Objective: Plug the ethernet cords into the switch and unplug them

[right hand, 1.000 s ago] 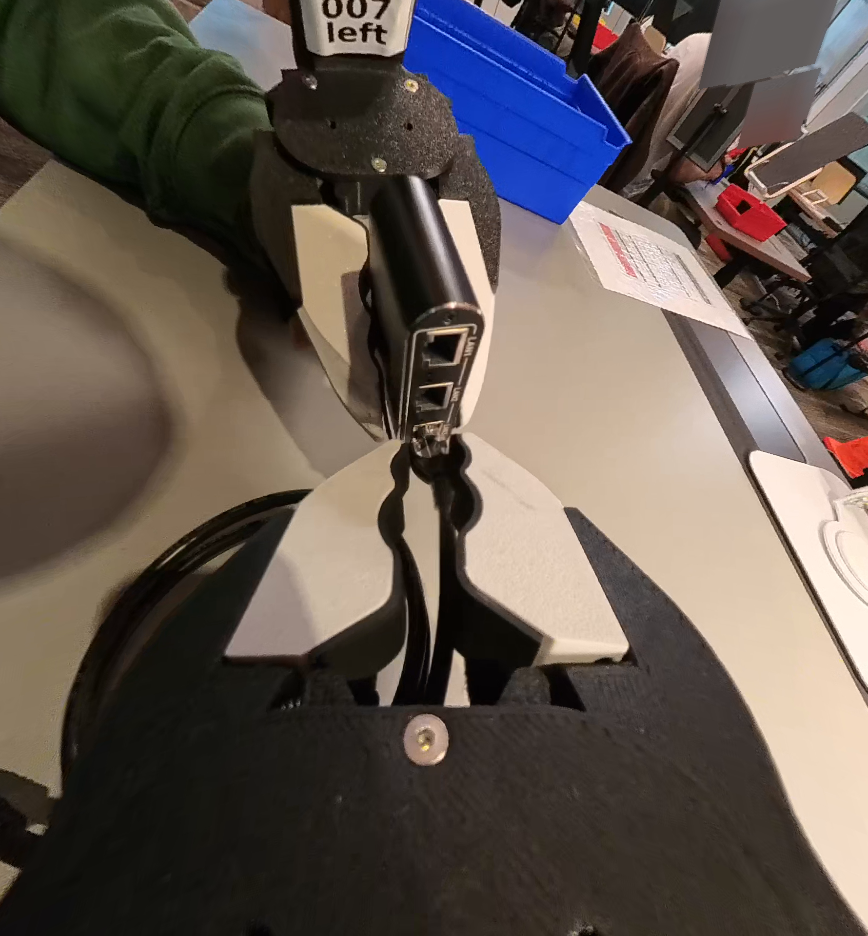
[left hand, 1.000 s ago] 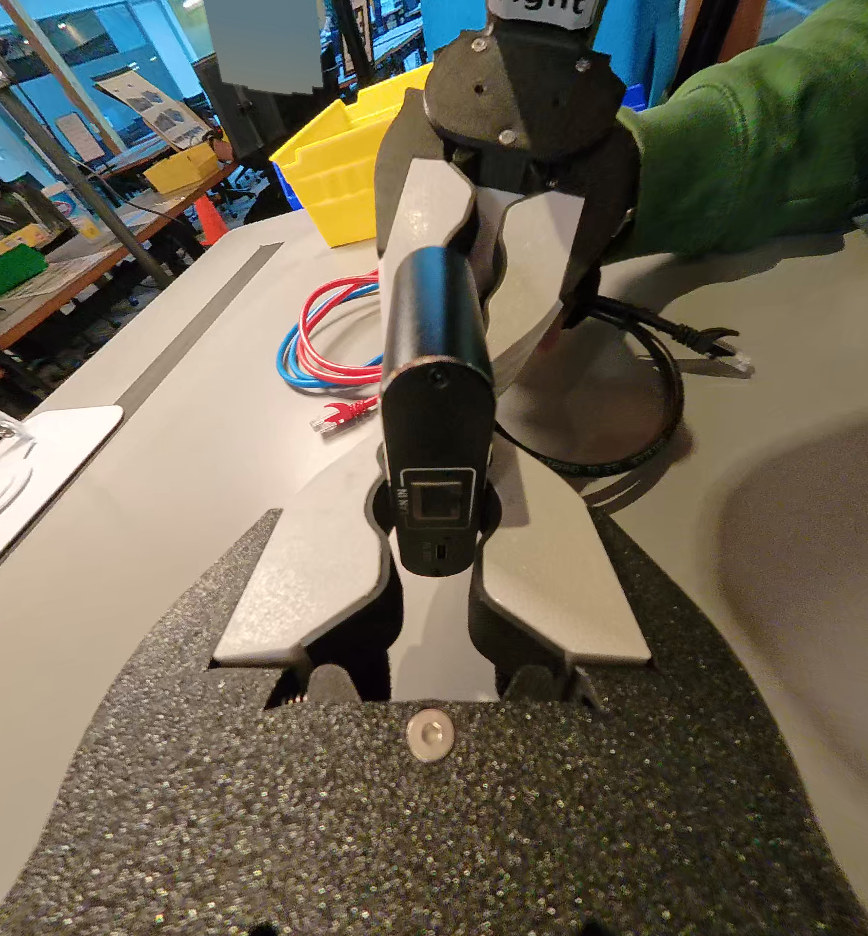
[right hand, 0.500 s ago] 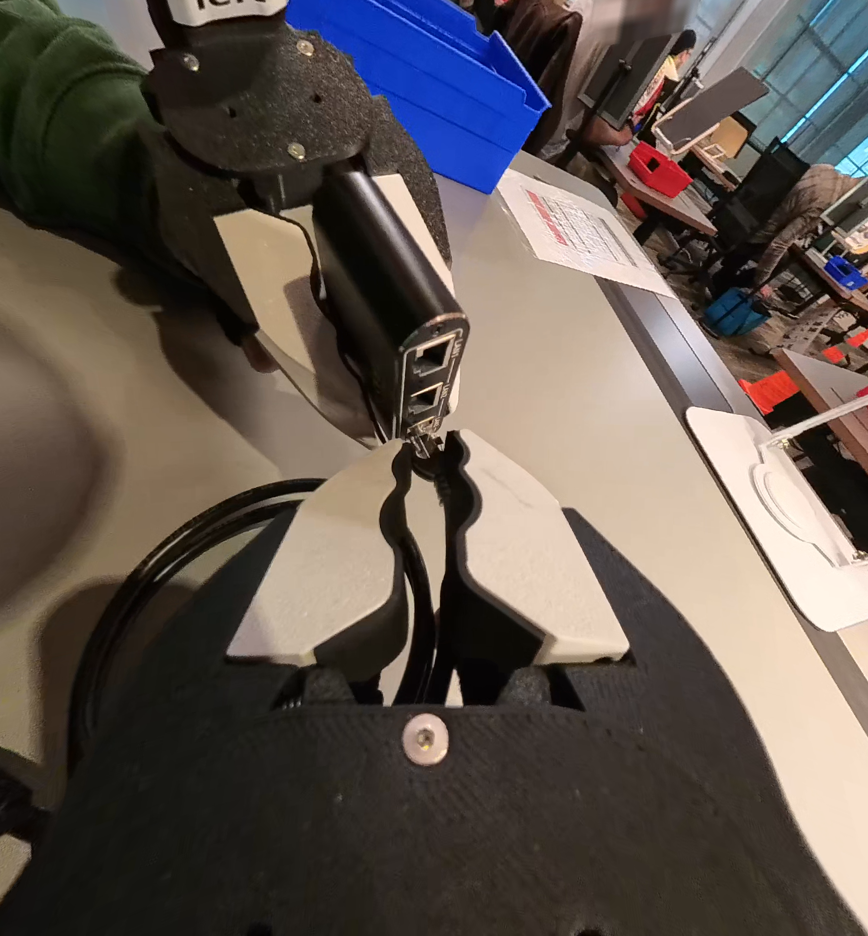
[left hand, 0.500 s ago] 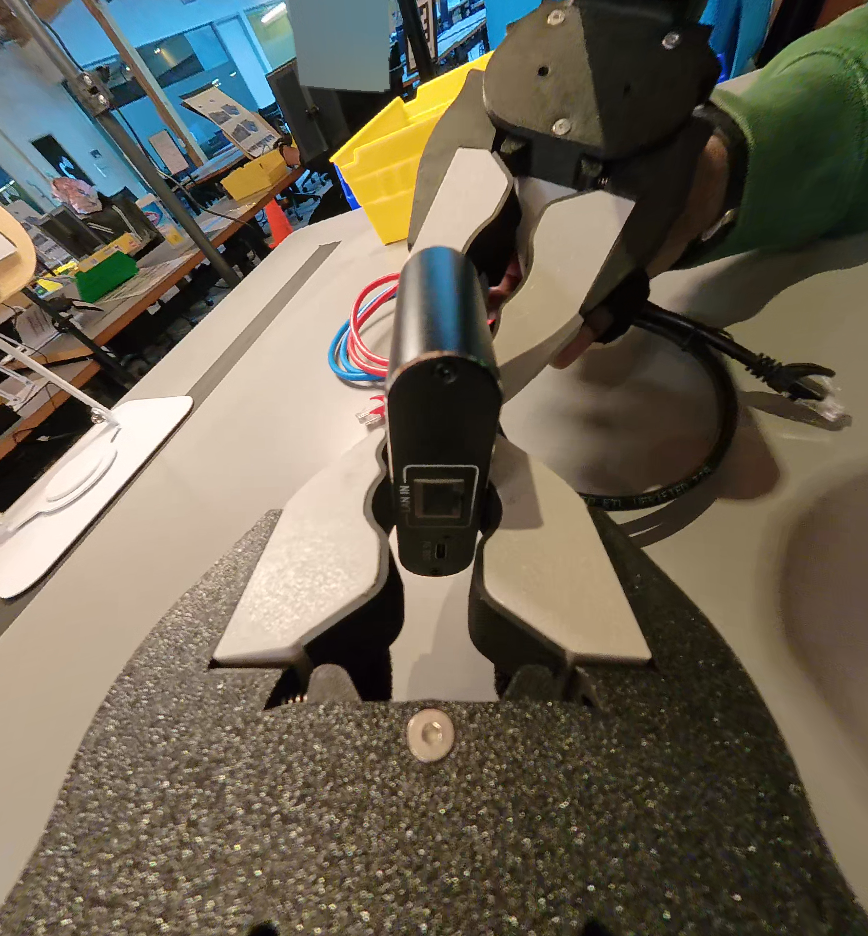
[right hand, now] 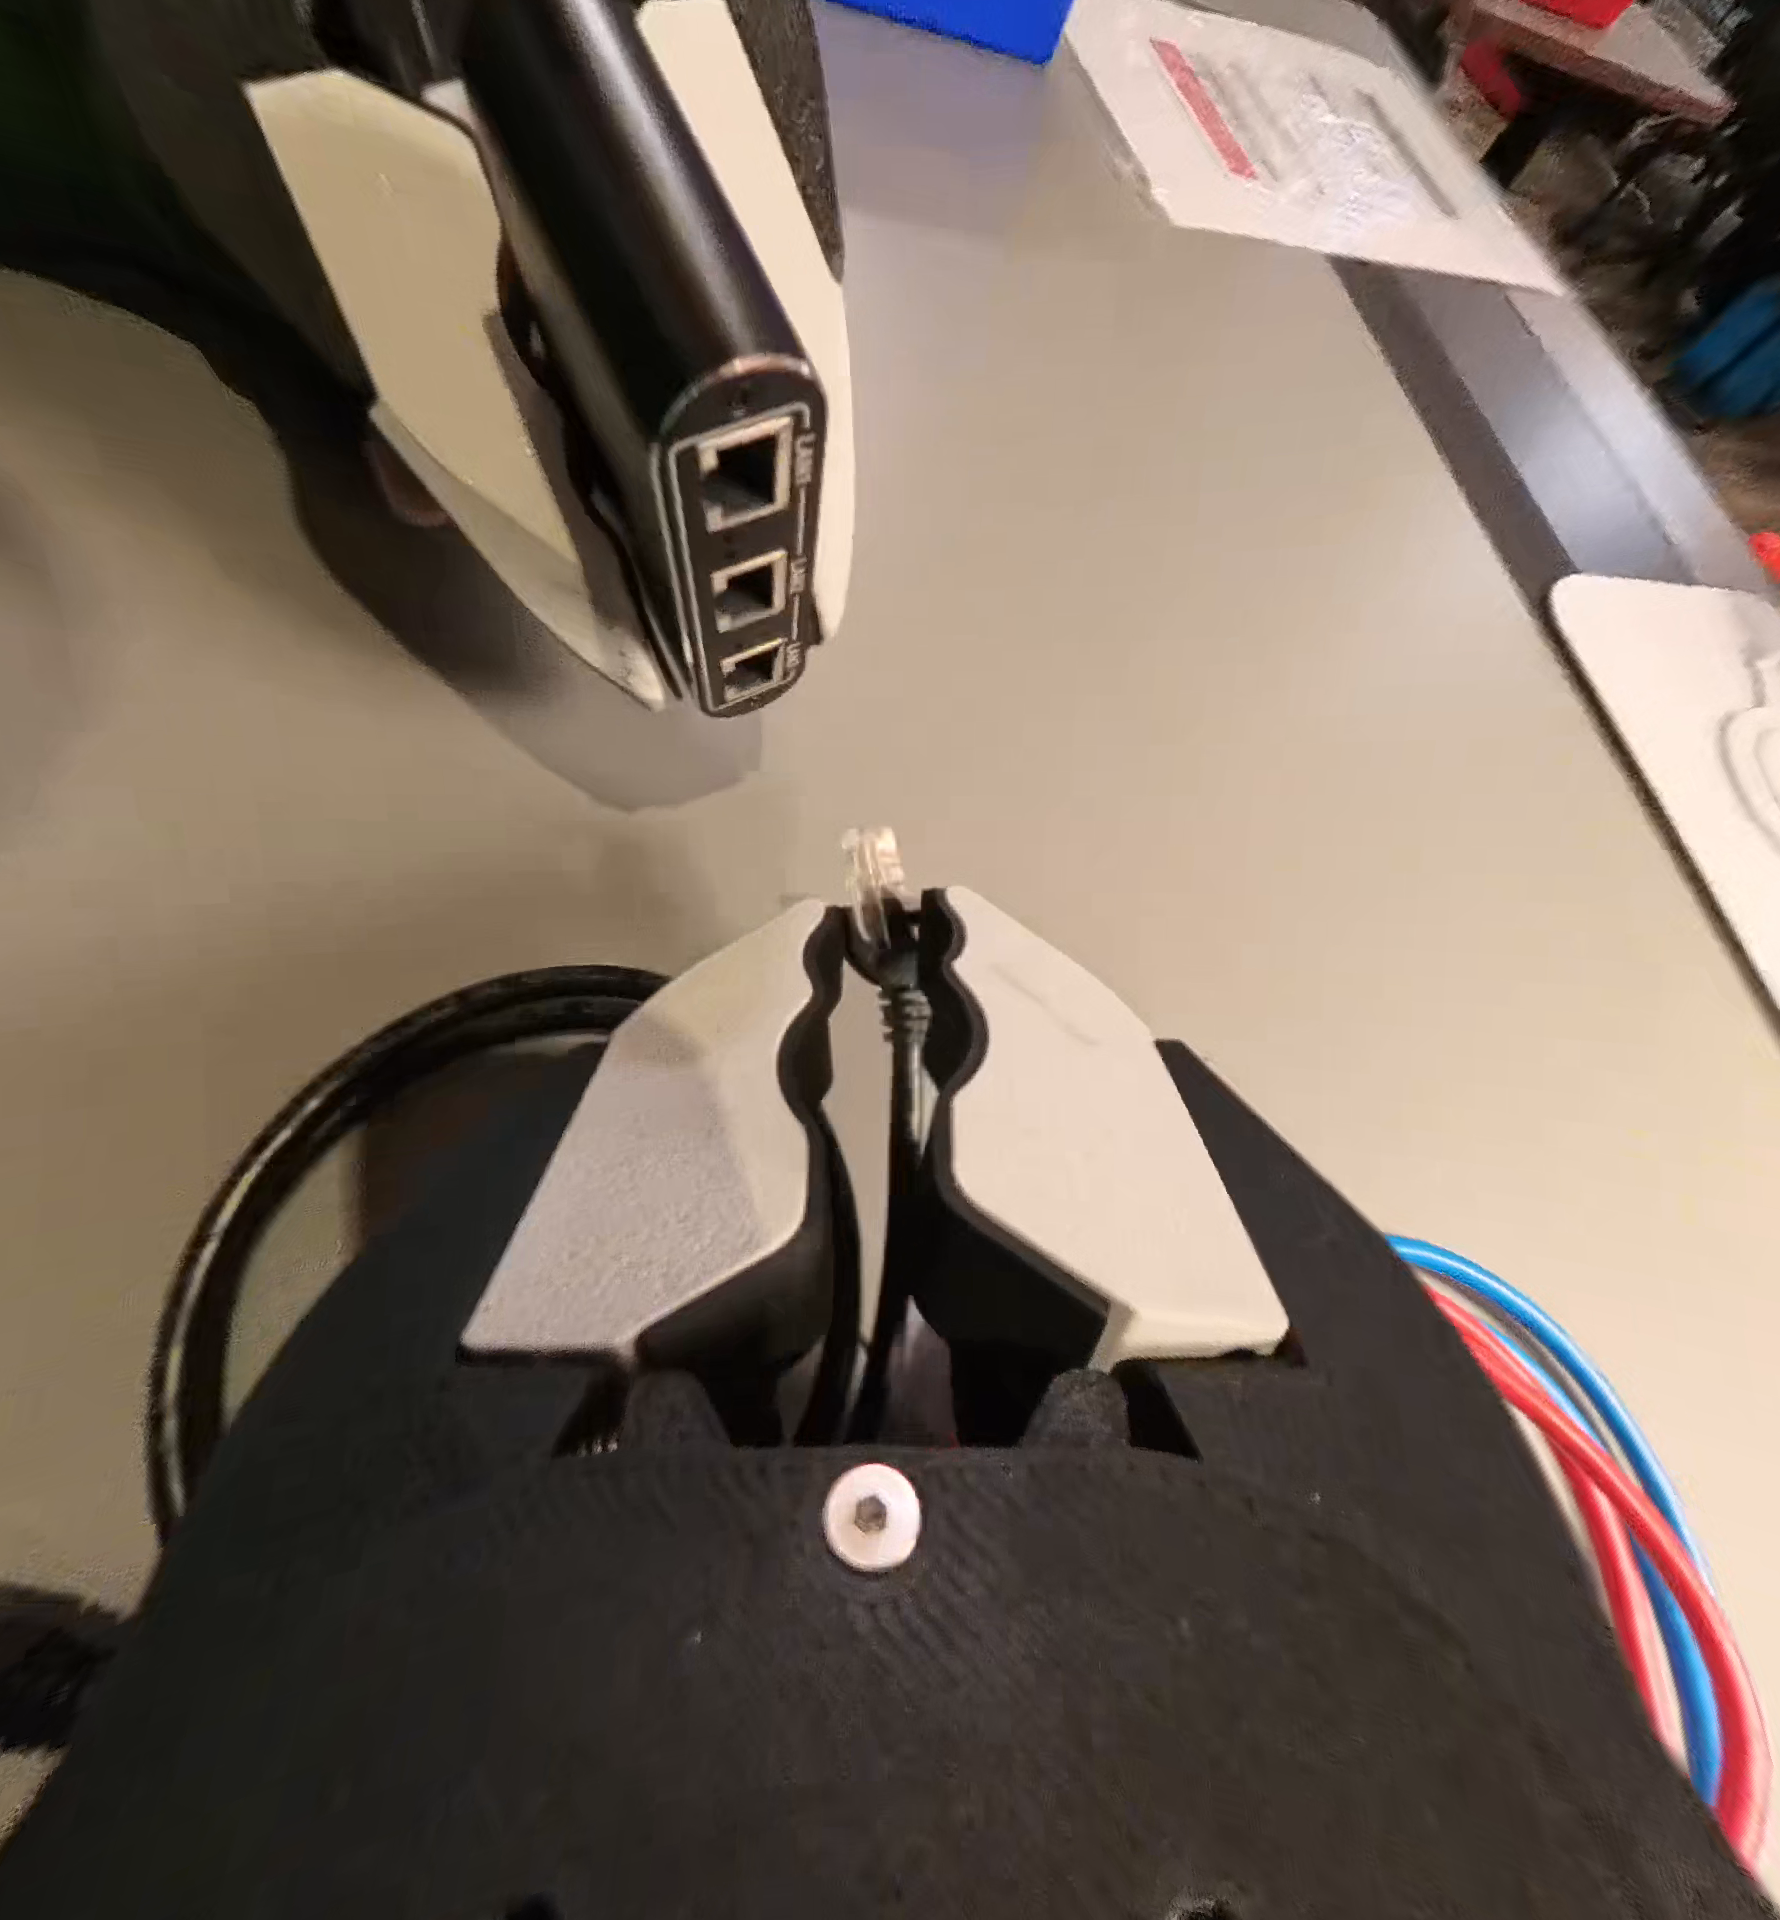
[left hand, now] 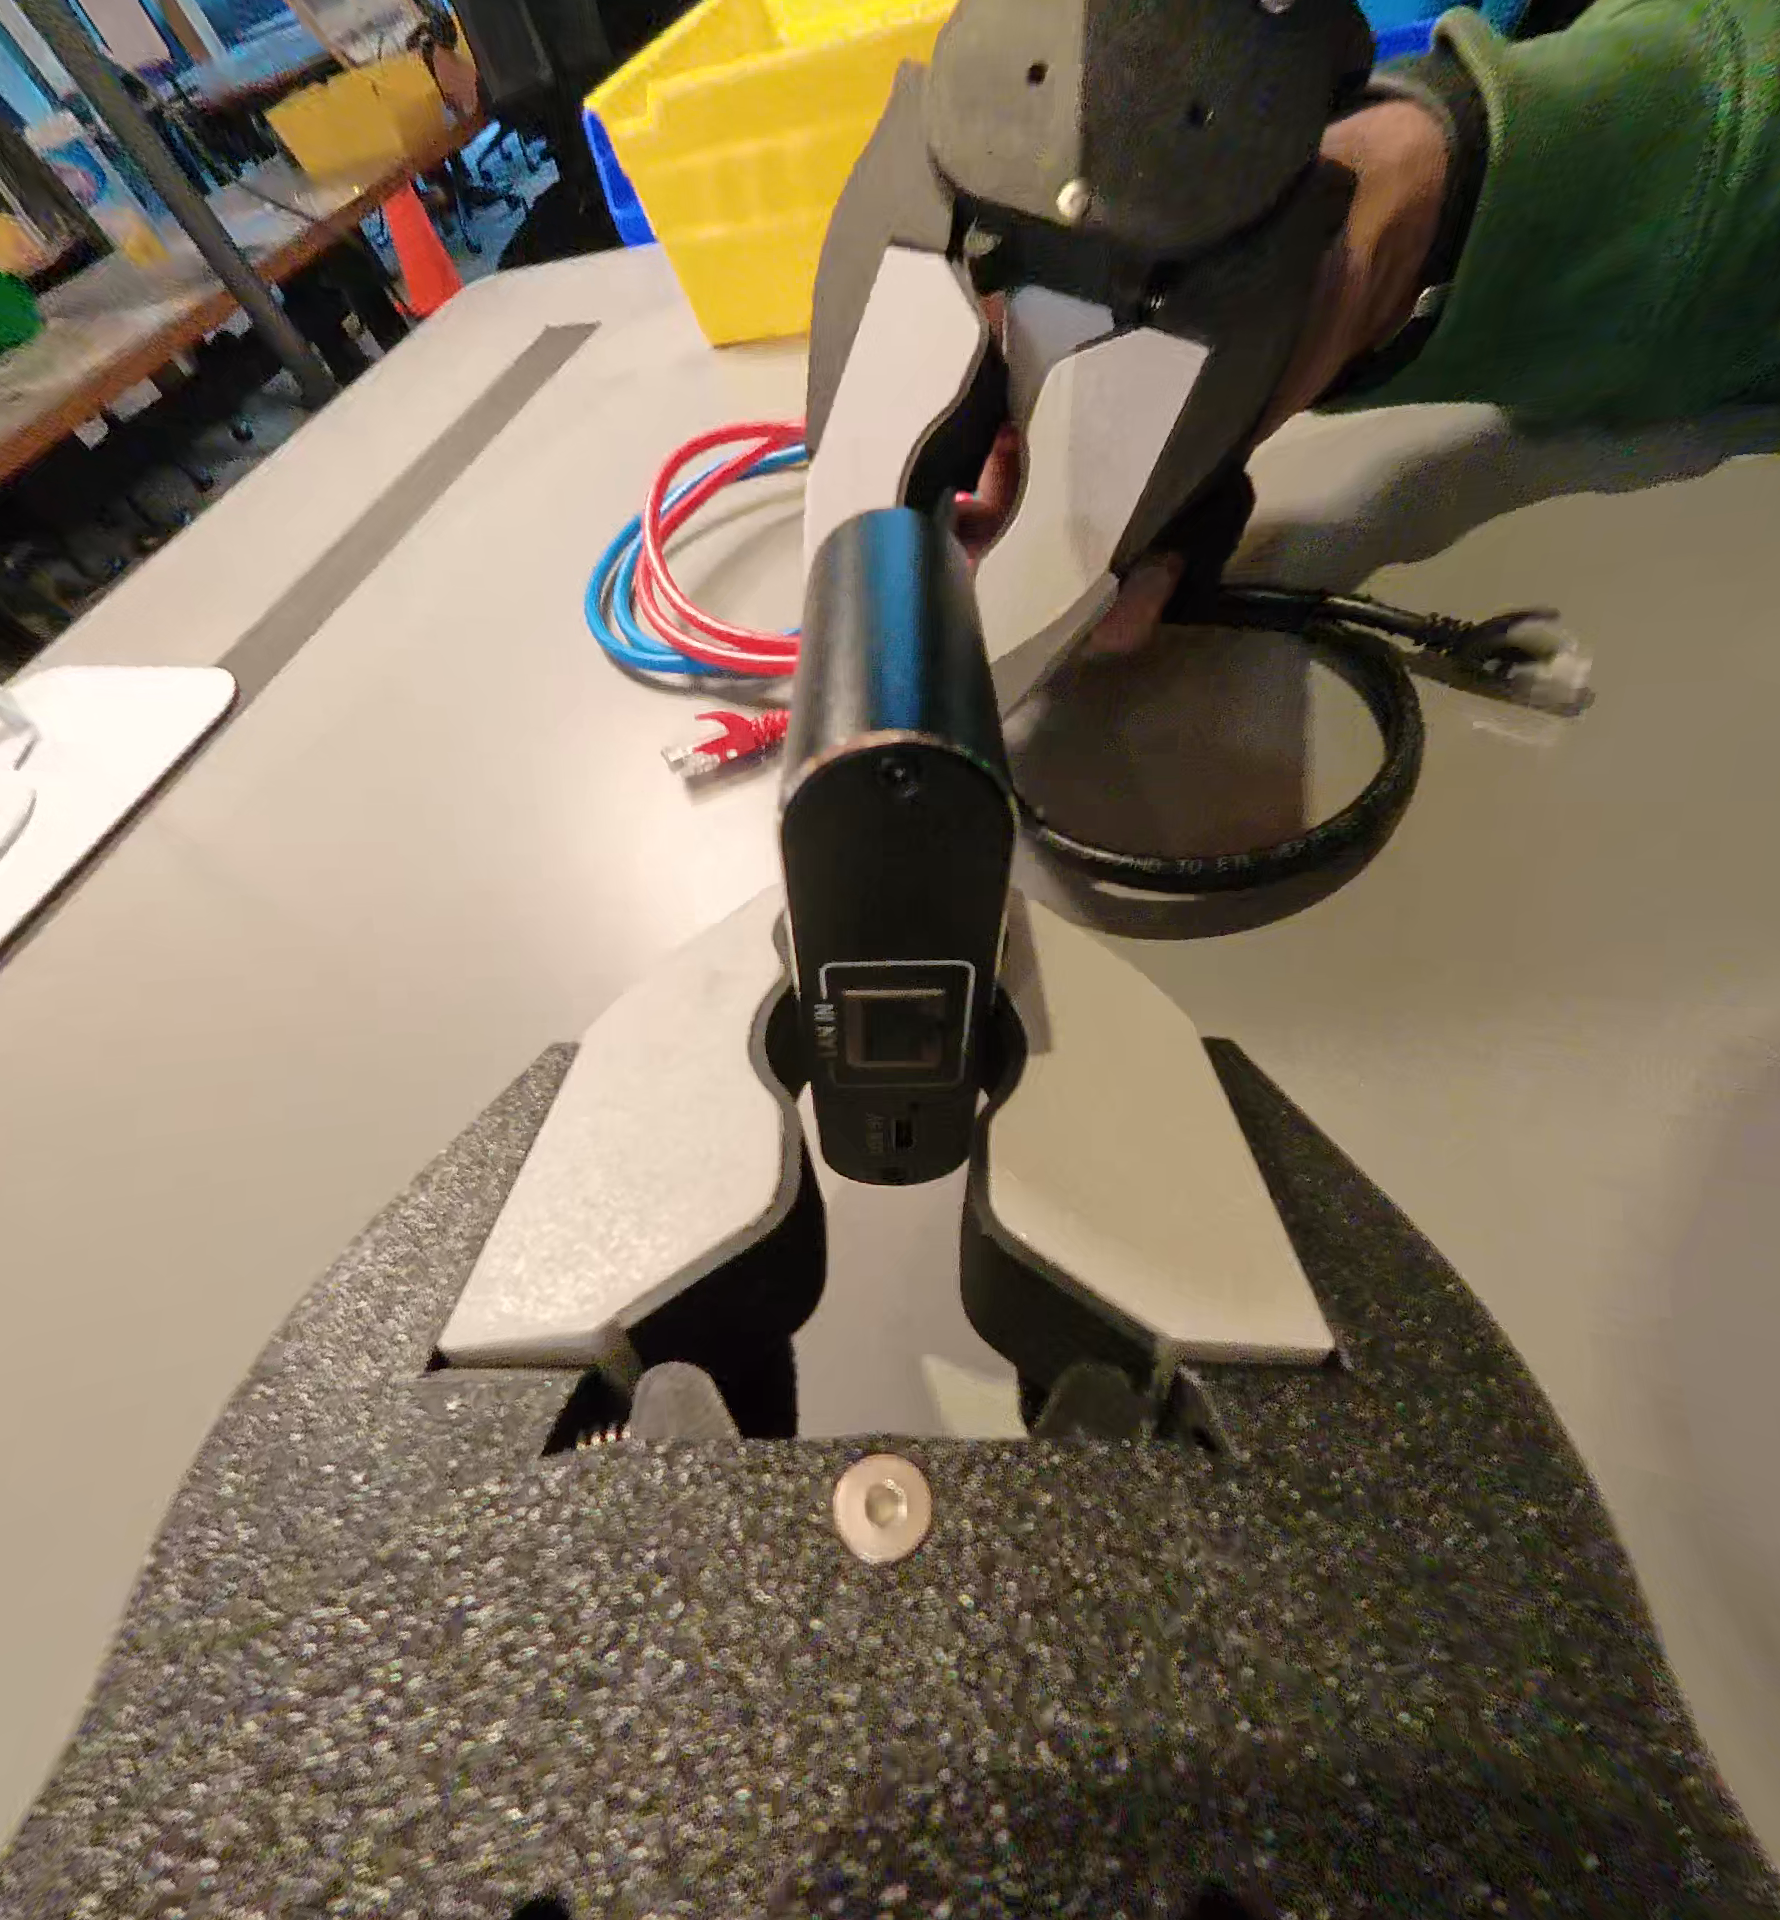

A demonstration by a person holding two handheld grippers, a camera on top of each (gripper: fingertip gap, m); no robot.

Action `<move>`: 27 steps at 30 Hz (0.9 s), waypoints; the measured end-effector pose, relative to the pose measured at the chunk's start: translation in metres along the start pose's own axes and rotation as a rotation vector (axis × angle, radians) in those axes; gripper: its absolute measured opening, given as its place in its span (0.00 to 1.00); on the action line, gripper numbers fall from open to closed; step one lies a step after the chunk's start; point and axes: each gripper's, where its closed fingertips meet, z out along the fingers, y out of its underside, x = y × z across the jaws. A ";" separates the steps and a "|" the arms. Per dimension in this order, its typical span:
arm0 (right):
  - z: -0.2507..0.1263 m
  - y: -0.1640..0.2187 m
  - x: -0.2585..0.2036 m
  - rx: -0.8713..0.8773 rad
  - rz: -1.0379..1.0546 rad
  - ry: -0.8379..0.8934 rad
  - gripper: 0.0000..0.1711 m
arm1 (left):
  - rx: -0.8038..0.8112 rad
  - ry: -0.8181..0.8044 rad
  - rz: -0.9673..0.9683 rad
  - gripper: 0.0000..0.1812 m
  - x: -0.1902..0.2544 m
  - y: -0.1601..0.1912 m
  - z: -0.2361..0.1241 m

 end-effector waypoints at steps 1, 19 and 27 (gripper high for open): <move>-0.001 -0.001 0.003 0.006 -0.011 0.026 0.07 | -0.010 0.000 -0.009 0.15 -0.001 0.002 0.000; 0.016 -0.047 -0.047 0.052 -0.268 -0.041 0.16 | -0.275 0.083 0.092 0.15 0.024 0.039 0.012; -0.040 -0.038 -0.011 0.033 -0.122 0.084 0.14 | -0.078 0.037 0.038 0.16 0.011 0.010 0.004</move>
